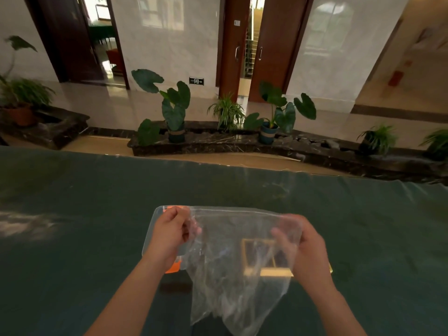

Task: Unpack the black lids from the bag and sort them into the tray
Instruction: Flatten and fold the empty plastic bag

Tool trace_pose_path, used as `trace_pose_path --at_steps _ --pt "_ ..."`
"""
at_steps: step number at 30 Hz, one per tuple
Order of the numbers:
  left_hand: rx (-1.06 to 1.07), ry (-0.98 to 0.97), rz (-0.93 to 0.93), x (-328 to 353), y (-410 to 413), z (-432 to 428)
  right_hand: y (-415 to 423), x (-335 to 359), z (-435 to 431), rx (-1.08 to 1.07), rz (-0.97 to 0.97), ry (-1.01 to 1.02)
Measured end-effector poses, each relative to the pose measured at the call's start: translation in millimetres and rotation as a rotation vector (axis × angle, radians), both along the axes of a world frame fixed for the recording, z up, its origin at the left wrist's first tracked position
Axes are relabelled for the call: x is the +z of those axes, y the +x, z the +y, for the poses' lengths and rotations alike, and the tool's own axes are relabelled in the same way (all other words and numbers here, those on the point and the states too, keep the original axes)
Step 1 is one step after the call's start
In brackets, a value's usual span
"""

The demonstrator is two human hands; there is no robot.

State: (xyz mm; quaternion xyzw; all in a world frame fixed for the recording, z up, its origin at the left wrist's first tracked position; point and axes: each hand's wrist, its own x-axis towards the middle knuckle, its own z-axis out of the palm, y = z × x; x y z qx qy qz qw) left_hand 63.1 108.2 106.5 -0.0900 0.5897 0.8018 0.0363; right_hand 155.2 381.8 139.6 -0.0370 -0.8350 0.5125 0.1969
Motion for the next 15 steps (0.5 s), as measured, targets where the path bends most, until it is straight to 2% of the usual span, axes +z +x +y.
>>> trace_pose_path --at_steps 2,4,7,10,12,13,14,15 --pt "0.018 -0.015 0.004 2 -3 -1 -5 6 9 -0.065 0.045 0.031" --pt "0.039 -0.141 0.06 4 -7 -4 -7 16 23 -0.027 0.054 0.022" --pt "0.025 -0.327 0.174 12 -11 -5 -9 27 35 0.049 0.004 -0.127" --pt "-0.024 -0.389 0.184 19 -14 -2 -13 38 40 0.056 -0.092 -0.521" --pt "-0.022 -0.343 0.153 21 -14 3 -11 40 36 -0.031 -0.034 -0.826" --pt "0.003 -0.307 0.132 21 -14 5 -6 36 32 -0.125 0.03 -0.882" --pt "0.037 -0.277 0.11 20 -14 8 3 32 25 -0.236 0.098 -0.798" --pt "0.069 -0.257 0.089 19 -15 10 13 25 16 -0.327 0.158 -0.63"
